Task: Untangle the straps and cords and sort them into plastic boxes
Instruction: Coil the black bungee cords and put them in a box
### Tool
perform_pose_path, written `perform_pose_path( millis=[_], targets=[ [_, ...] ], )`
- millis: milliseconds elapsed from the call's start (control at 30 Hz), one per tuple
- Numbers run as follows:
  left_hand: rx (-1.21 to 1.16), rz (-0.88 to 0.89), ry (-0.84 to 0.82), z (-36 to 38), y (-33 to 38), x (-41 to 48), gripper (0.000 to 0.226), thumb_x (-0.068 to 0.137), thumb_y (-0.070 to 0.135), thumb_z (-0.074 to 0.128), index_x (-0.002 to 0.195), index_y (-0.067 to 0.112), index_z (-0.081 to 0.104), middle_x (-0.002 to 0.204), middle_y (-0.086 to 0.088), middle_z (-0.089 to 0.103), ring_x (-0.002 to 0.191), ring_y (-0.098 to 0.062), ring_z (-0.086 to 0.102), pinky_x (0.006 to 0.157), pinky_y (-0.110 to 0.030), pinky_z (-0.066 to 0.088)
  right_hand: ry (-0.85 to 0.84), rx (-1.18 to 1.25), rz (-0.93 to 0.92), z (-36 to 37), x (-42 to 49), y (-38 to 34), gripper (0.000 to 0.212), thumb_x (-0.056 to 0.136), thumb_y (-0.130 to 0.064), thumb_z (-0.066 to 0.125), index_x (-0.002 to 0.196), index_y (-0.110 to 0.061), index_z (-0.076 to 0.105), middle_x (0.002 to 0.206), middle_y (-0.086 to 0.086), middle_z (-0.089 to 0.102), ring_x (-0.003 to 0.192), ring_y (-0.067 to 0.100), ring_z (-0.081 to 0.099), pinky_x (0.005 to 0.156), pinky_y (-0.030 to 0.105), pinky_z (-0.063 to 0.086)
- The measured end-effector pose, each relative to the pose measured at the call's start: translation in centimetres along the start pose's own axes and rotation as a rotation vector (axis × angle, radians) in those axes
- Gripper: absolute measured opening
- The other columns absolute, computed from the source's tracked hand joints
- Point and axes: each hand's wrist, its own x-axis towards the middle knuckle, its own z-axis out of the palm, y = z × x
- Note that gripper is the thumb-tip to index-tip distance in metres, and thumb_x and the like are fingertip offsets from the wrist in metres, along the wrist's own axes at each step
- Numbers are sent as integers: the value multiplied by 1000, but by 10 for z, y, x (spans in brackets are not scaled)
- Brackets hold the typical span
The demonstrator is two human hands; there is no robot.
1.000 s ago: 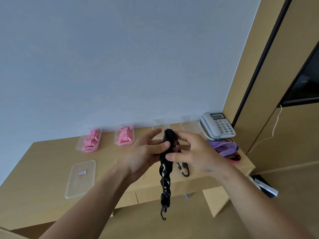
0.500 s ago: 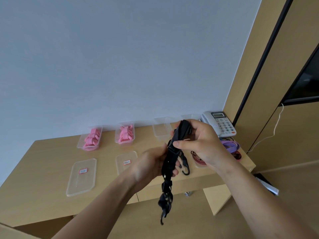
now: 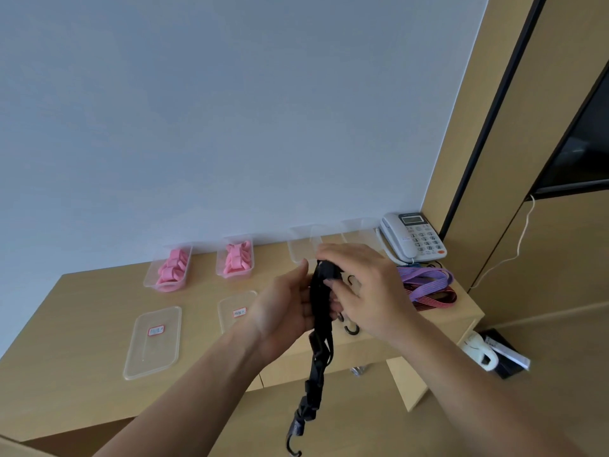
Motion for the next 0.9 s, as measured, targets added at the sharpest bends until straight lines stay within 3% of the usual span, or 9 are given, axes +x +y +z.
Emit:
perform_pose_path(
  millis=[167,300,400,500,567,633,733,800,900],
  targets=[
    [-74,70,27,-5,7,5,45,108,37,44,122,4,71,112,-17,70,108,-34,66,105,-53,47,-141,134,33,4,-13,-6,38,94,-23,63,131,-15,66,142,-3,59,141,12,43,117,27,33],
    [-38,131,-3,-7,5,6,37,107,29,48,105,11,80,97,-10,74,83,-24,73,76,-40,60,98,315,115,7,-15,-13,28,85,-1,73,111,-9,76,122,-1,71,126,10,60,106,38,49],
    [-9,164,-31,-4,-1,8,37,108,24,46,106,14,81,94,-6,75,82,-18,72,71,-30,59,139,350,226,5,-11,-14,51,74,-1,84,122,-13,71,134,-4,65,128,5,57,104,39,51],
    [-13,183,-51,-5,0,6,41,108,23,43,104,14,82,92,-8,75,81,-18,71,72,-27,58,-36,352,467,1,-4,-11,84,66,-18,93,140,-25,54,146,-9,52,137,2,45,108,32,44],
    [0,175,-79,-6,1,4,41,108,21,41,108,10,80,99,-12,76,88,-20,72,76,-28,58,-216,468,636,-4,1,-6,83,64,-23,94,137,-24,55,136,-6,60,130,5,51,108,42,45],
    [34,167,-104,-5,2,2,39,107,18,41,123,1,72,119,-22,71,105,-28,69,86,-35,56,-321,541,636,-8,4,-2,64,65,-20,91,123,-21,64,120,-4,70,119,11,61,104,50,47],
    [38,138,-168,-5,5,0,42,104,16,43,136,-4,59,140,-33,57,116,-37,60,92,-41,51,-306,554,567,-13,4,0,55,63,-19,89,114,-21,68,109,-5,73,107,12,68,99,40,52],
    [16,114,-182,-6,8,-2,44,100,18,45,135,-4,61,139,-35,57,112,-36,60,87,-39,52,-293,564,564,-13,4,-1,57,60,-20,89,113,-23,68,108,-4,73,104,14,69,98,40,54],
    [-40,74,-160,-7,10,-4,44,93,29,50,120,0,69,115,-29,67,91,-32,68,73,-38,56,-275,580,565,-13,4,-3,60,58,-20,89,114,-24,67,107,-4,74,106,14,69,100,43,52]
  ],
)
